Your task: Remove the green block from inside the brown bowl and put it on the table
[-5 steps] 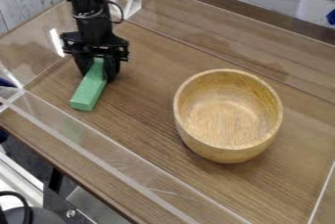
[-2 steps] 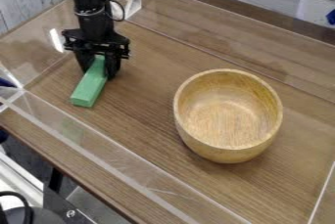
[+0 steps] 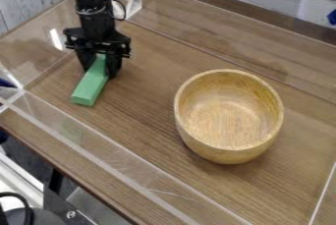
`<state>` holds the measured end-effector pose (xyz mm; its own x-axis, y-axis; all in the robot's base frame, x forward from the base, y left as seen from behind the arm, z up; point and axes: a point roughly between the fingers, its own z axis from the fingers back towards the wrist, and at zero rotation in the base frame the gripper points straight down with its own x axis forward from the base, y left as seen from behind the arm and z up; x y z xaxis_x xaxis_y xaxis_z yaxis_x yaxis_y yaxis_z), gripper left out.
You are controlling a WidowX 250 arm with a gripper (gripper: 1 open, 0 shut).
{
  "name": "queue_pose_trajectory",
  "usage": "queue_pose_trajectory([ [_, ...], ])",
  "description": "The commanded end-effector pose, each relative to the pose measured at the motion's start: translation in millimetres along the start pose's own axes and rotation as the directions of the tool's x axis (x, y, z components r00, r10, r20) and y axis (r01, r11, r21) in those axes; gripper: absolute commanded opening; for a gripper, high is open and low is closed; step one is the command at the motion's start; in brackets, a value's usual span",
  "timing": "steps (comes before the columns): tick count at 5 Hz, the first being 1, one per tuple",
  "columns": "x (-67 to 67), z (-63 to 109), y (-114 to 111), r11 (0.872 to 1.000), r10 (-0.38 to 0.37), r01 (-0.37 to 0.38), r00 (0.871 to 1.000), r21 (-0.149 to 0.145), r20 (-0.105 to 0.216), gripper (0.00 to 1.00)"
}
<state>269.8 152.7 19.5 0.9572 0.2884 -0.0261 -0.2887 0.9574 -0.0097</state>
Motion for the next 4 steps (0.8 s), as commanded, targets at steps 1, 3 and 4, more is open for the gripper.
queue_pose_trajectory([
  [1, 3.1, 0.3, -3.4, 1.0, -0.02, 0.02, 1.0, 0.008, 0.0, 0.0],
  [3, 4.6, -0.1, -5.4, 0.999, -0.032, 0.033, 0.999, 0.013, -0.007, 0.0],
  [4, 4.4, 7.1, -7.9, 0.999, -0.034, 0.034, 0.999, 0.005, -0.001, 1.0],
])
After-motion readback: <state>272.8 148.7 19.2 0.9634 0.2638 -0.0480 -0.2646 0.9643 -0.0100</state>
